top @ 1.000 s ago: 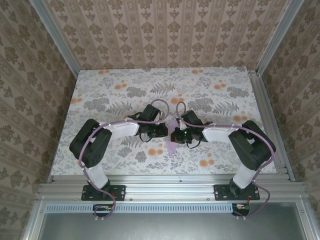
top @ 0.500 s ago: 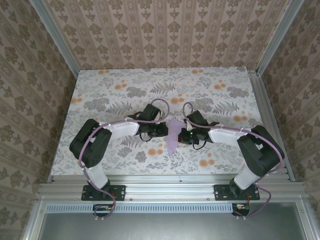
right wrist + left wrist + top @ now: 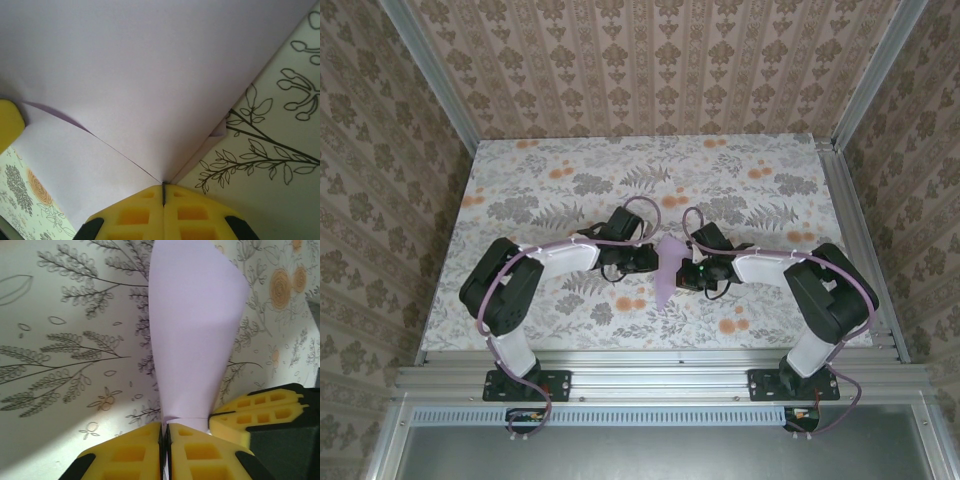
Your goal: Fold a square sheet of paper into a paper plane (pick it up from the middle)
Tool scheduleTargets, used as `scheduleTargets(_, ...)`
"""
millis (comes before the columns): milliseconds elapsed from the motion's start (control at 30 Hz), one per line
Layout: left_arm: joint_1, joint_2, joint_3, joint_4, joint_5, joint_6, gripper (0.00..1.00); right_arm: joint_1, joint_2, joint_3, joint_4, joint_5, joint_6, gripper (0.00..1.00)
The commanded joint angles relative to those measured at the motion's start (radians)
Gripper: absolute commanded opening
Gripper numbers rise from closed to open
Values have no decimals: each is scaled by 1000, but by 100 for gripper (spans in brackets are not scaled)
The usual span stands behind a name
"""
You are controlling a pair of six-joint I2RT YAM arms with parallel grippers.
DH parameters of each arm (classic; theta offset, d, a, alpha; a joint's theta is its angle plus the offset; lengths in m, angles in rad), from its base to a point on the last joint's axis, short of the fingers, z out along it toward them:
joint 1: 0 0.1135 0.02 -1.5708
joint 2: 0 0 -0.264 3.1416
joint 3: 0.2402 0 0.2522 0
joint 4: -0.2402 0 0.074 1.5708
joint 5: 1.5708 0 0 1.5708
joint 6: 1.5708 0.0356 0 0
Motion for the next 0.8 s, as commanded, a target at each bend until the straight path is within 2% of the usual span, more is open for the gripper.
scheduleTargets(0,-17,15,45,3,24,-28,13,-3,44,5,-8,20,-17,0)
scheduleTargets(500,-69,102,115,27,36,-58,13,-23,30,-28,55,-14,-6,0)
scheduleTargets(767,-80,151,133,61,35,-84,13,-45,22,-83,161,-62,40,0)
